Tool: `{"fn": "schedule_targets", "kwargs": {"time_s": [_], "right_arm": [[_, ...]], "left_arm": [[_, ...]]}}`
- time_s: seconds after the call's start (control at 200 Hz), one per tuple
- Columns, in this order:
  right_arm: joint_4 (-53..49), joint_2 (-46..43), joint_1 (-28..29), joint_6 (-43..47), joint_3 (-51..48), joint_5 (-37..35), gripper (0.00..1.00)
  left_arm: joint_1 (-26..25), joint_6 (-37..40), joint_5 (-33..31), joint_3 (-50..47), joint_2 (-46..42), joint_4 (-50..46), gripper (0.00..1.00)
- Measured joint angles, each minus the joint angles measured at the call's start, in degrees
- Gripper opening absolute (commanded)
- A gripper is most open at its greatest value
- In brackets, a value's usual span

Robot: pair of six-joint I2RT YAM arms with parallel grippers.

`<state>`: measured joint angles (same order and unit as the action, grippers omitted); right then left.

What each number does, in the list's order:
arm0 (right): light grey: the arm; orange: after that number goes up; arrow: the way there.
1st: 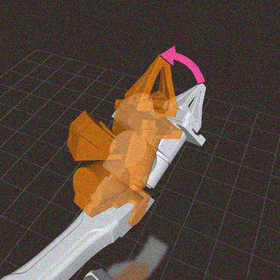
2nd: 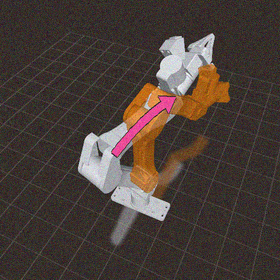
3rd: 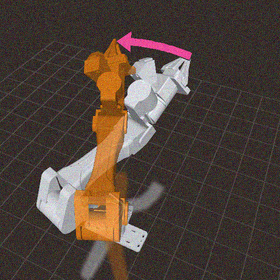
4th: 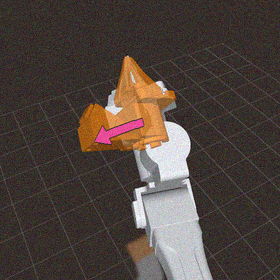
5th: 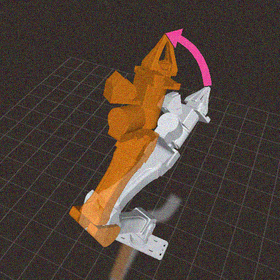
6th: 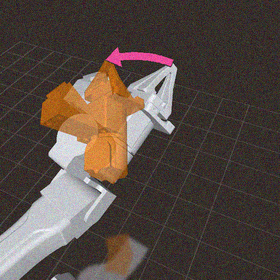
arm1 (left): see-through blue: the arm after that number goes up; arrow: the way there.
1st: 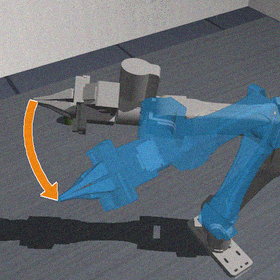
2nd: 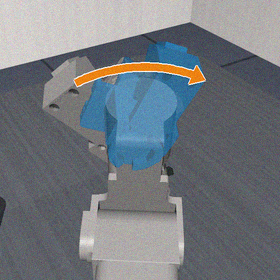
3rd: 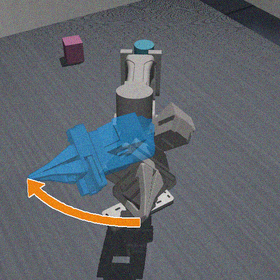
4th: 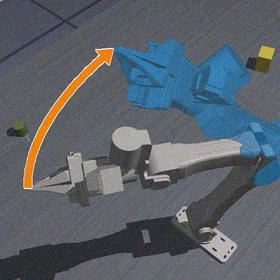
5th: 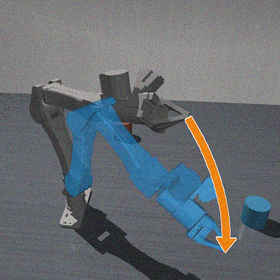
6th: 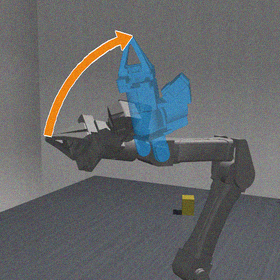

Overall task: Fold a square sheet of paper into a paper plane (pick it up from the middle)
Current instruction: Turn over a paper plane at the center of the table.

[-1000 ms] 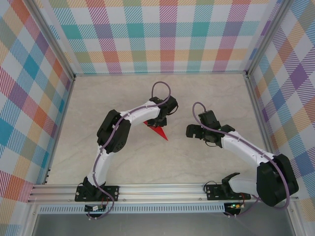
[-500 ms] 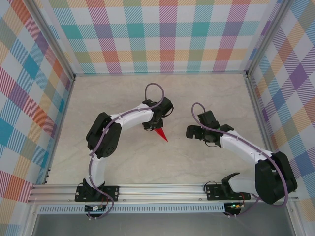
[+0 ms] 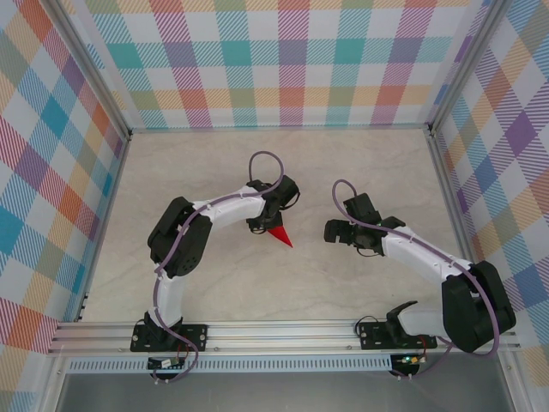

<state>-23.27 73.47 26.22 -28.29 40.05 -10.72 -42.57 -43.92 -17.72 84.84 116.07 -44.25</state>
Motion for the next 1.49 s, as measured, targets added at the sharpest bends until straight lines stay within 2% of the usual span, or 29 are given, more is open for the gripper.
{"fn": "schedule_targets", "kwargs": {"time_s": [0.06,0.255,0.45,0.585,0.715,0.94,1.17,1.335,1.495], "right_arm": [[0.0,0.0,0.0,0.0,0.0,0.0,1.00],[0.0,0.0,0.0,0.0,0.0,0.0,1.00],[0.3,-1.2,0.0,-1.0,0.0,1.0,1.00],[1.4,-5.1,-0.1,-2.2,-0.6,2.9,1.00],[1.9,-8.4,-0.5,-4.0,-0.7,4.9,1.00],[4.9,-11.7,-0.8,-8.0,-1.0,11.1,0.99],[12.9,-6.4,-0.8,-12.4,-1.7,22.8,0.82],[18.2,-0.3,-0.7,-15.0,-1.7,28.4,0.58],[21.1,5.0,-0.2,-16.4,-1.6,30.8,0.52]], "left_arm": [[0.0,-0.3,-0.5,-0.2,-0.2,0.8,0.08],[0.0,-0.1,-2.9,-0.8,-2.8,0.9,0.05],[0.1,3.8,-2.1,-4.1,-10.6,5.1,0.05],[0.6,8.4,3.2,-7.8,-16.7,11.3,0.04],[1.9,11.3,11.7,-11.2,-19.8,19.0,0.04],[5.8,9.3,26.8,-18.4,-19.5,34.2,0.04],[6.8,2.8,36.5,-23.5,-13.4,49.2,0.02],[7.2,-0.2,38.3,-26.5,-10.9,53.9,0.02],[7.7,-1.5,38.1,-28.2,-10.7,55.5,0.02]]}}
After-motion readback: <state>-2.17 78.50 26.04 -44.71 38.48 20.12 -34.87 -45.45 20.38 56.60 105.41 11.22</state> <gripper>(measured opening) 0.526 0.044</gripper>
